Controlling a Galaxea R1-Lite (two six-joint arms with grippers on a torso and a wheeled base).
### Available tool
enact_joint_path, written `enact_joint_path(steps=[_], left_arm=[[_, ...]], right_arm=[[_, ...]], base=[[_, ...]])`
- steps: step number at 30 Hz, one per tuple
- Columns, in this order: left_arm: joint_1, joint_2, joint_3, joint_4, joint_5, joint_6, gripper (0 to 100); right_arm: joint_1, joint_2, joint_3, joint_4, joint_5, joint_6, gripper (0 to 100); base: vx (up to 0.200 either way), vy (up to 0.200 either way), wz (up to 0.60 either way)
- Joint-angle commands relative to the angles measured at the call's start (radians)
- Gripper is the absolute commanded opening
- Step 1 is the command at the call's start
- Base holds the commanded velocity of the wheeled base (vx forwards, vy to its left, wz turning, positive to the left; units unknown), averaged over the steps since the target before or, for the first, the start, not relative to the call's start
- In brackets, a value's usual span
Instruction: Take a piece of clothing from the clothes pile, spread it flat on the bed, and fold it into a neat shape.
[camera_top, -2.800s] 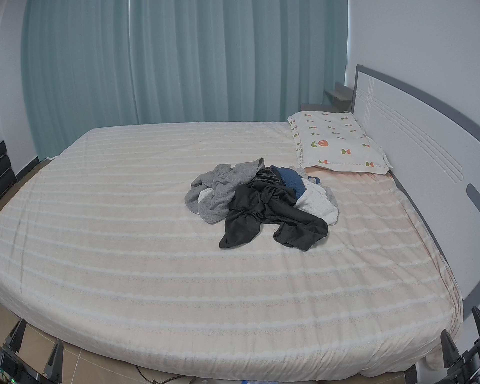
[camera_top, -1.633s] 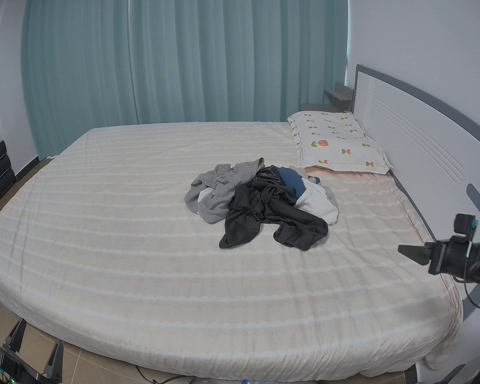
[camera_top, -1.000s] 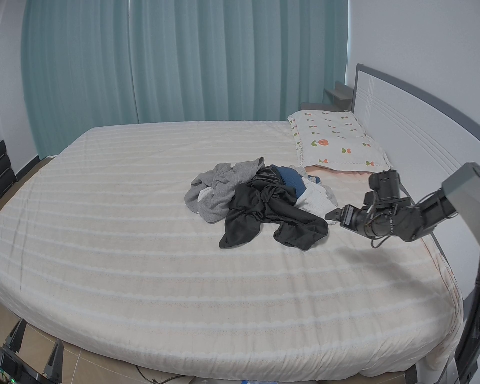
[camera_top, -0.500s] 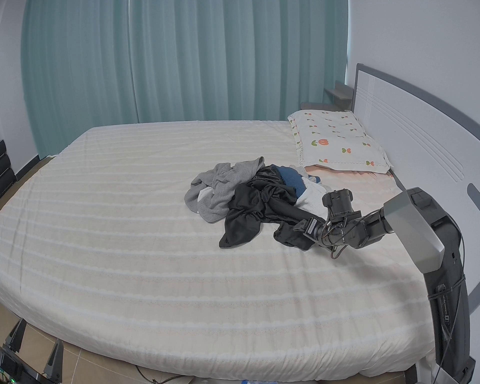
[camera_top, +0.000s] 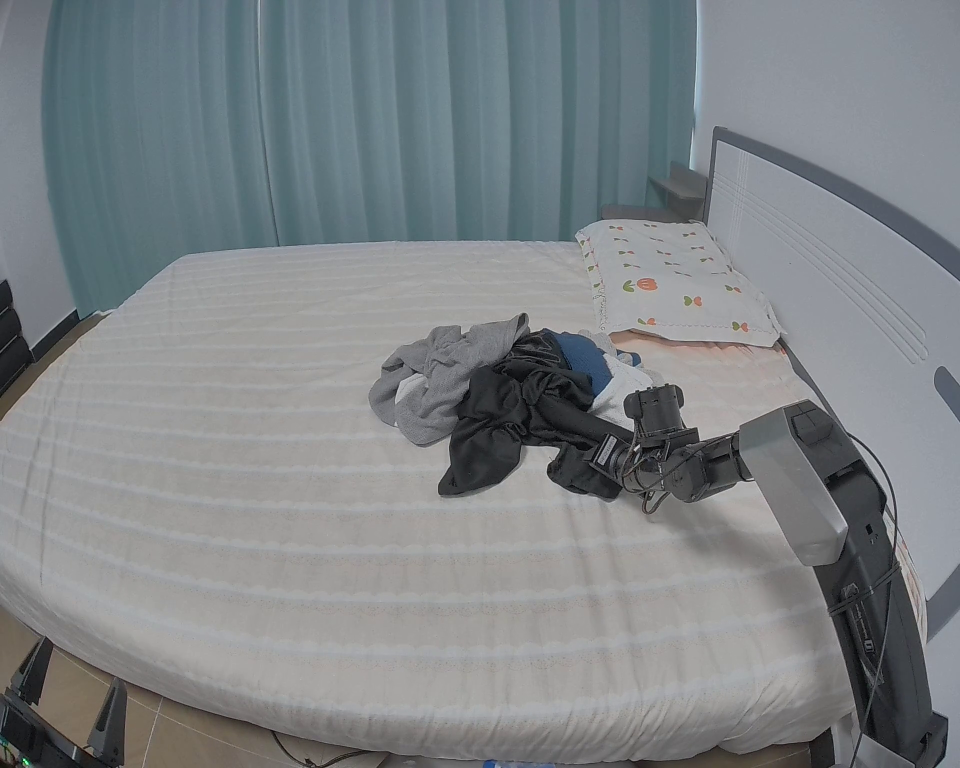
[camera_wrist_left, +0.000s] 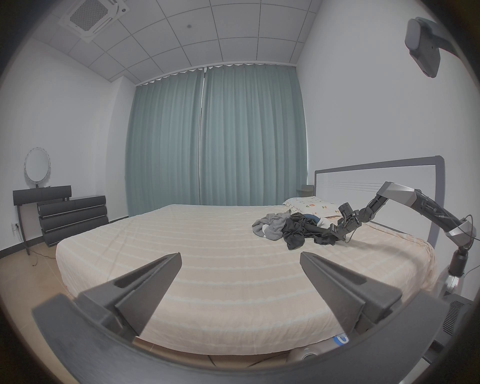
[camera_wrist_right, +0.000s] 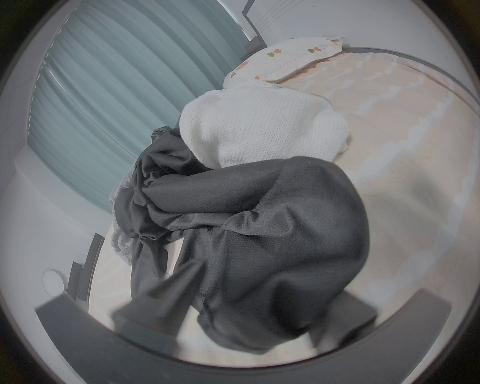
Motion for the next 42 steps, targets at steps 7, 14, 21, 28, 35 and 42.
enact_joint_path(steps=[7,14,21,28,35,42], left_arm=[[0.000,-0.018,0.015,0.000,0.000,0.000,100],[0.000,-0.018,0.015,0.000,0.000,0.000,100],[0.000,-0.018,0.015,0.000,0.000,0.000,100],[0.000,-0.018,0.015,0.000,0.000,0.000,100],[0.000,-0.018,0.013,-0.002,-0.011,0.004,100],[0.000,-0.018,0.005,-0.012,-0.014,0.049,100]], right_arm=[[-0.001,-0.158,0.176,-0.033,0.098,0.132,0],[0.014,-0.440,0.587,-0.272,0.259,0.198,0],[0.046,-0.702,0.874,-0.490,0.282,0.196,0],[0.088,-0.989,0.891,-0.496,0.297,0.194,0],[0.183,-1.186,0.876,-0.482,0.299,0.178,0],[0.219,-1.215,0.864,-0.467,0.291,0.082,0]], base=[[0.000,0.000,0.00],[0.000,0.000,0.00],[0.000,0.000,0.00],[0.000,0.000,0.00],[0.000,0.000,0.00],[0.000,0.000,0.00]])
